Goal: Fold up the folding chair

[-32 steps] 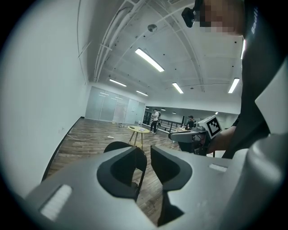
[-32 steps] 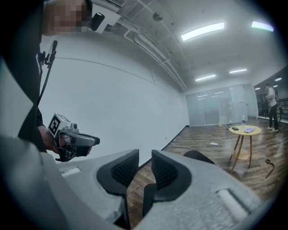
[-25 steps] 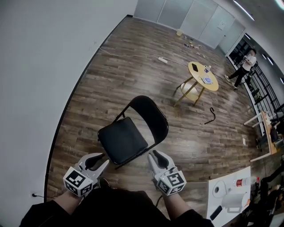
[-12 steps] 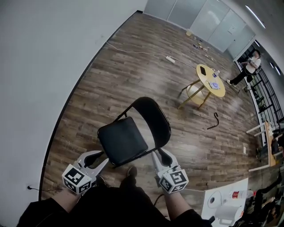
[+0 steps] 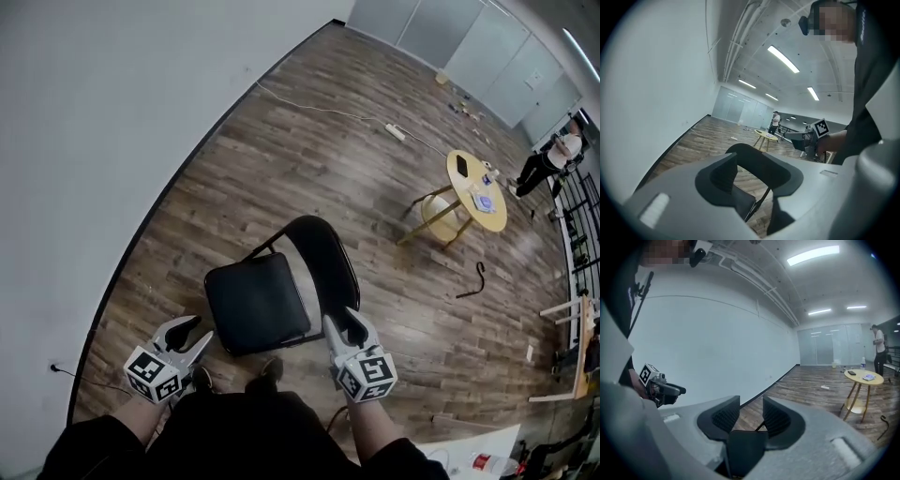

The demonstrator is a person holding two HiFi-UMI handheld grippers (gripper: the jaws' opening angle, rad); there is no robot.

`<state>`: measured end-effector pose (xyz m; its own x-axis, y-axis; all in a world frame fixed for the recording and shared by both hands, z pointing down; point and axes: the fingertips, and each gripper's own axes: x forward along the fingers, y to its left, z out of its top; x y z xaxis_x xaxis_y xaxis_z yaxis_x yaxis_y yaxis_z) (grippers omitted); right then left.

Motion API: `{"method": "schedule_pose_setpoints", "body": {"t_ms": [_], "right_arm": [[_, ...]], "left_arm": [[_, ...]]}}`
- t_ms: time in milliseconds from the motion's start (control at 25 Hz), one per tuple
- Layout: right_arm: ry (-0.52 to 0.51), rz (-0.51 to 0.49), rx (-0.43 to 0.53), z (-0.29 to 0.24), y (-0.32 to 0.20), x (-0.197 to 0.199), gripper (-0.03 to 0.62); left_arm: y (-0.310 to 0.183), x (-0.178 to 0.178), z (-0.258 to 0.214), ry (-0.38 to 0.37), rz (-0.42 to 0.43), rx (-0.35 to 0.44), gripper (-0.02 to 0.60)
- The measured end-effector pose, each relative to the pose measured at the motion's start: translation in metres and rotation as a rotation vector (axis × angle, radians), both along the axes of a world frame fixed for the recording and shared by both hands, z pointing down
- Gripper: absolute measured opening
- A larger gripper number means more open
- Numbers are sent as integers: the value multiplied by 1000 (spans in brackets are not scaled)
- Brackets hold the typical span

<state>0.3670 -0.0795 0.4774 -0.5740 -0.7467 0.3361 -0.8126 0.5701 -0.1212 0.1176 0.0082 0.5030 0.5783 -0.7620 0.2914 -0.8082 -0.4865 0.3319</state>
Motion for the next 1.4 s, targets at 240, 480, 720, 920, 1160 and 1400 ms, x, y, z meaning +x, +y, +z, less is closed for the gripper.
{"method": "schedule_pose_setpoints", "body": {"t_ms": [240, 480, 720, 920, 1160, 1400], "right_arm": [[20, -43, -30, 25, -47, 27, 177], [70, -75, -65, 49, -81, 47, 196], [144, -85, -113, 69, -103, 53, 225], [193, -68, -166, 93, -116, 53, 258], [287, -57, -208, 114, -119, 55, 275], [378, -45, -264, 131, -123, 65, 291]], "left_arm": [[-13, -3, 35, -16, -116, -50, 184], [-24, -1, 64, -44, -179, -115, 207], [-25, -2, 100, -19, -172, -186, 243], [-26, -15, 145, 5, -157, -265, 285], [-21, -14, 190, 9, -84, -352, 324], [-20, -9, 227, 47, -36, -415, 347]]}}
